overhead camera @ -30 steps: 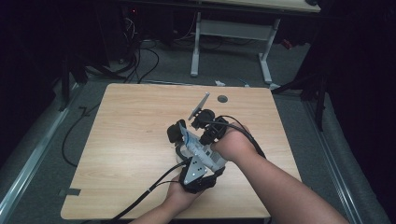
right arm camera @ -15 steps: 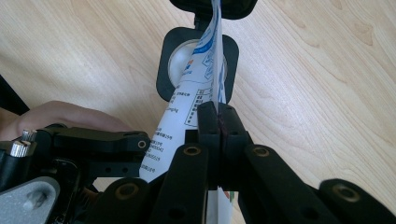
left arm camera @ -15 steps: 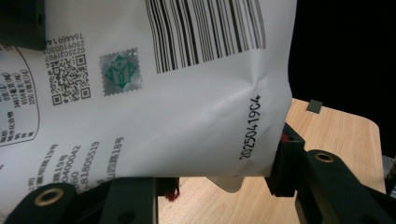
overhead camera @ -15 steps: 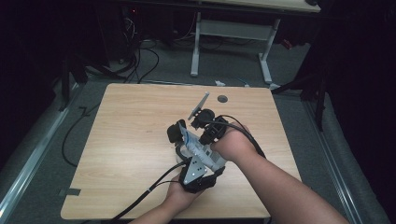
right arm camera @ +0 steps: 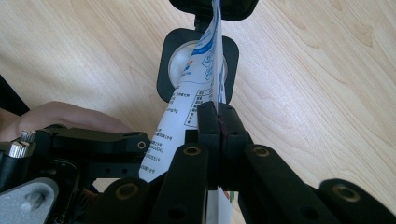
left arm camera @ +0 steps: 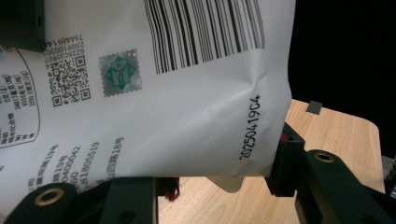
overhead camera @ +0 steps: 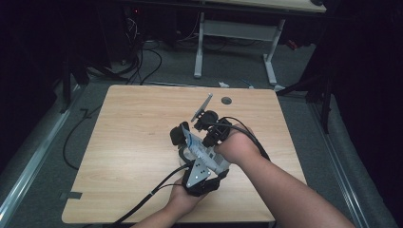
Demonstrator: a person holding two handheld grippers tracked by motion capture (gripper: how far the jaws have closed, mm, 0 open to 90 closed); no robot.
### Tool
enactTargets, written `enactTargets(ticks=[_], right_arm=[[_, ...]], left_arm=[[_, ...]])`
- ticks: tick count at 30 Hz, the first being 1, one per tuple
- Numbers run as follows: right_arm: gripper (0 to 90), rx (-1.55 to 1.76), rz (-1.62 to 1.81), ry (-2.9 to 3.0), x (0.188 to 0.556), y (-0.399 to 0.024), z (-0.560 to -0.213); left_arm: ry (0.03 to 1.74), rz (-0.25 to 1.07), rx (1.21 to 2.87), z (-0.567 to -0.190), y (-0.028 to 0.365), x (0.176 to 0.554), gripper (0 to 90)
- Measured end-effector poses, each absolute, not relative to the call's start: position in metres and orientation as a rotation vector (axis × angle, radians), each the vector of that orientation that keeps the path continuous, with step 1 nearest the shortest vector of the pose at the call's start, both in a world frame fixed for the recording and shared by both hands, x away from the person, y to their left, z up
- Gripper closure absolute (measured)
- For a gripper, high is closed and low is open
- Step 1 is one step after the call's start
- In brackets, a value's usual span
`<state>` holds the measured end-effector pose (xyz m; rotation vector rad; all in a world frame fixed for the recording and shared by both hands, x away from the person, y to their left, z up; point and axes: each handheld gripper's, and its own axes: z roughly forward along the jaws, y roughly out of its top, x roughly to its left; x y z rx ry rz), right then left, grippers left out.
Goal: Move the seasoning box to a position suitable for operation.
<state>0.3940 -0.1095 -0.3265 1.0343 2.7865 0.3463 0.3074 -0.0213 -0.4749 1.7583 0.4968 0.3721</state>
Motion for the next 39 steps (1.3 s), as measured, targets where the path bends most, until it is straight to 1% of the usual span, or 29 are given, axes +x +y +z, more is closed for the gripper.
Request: enactTargets(ticks=[39], right_arm=[[90.0,1.026,0.351,2.793,0.3956,-0.1100,-0.3291]], left_arm=[[0.496,0.370,1.753,-0.4748,-0.0220,0.3070,56.0]])
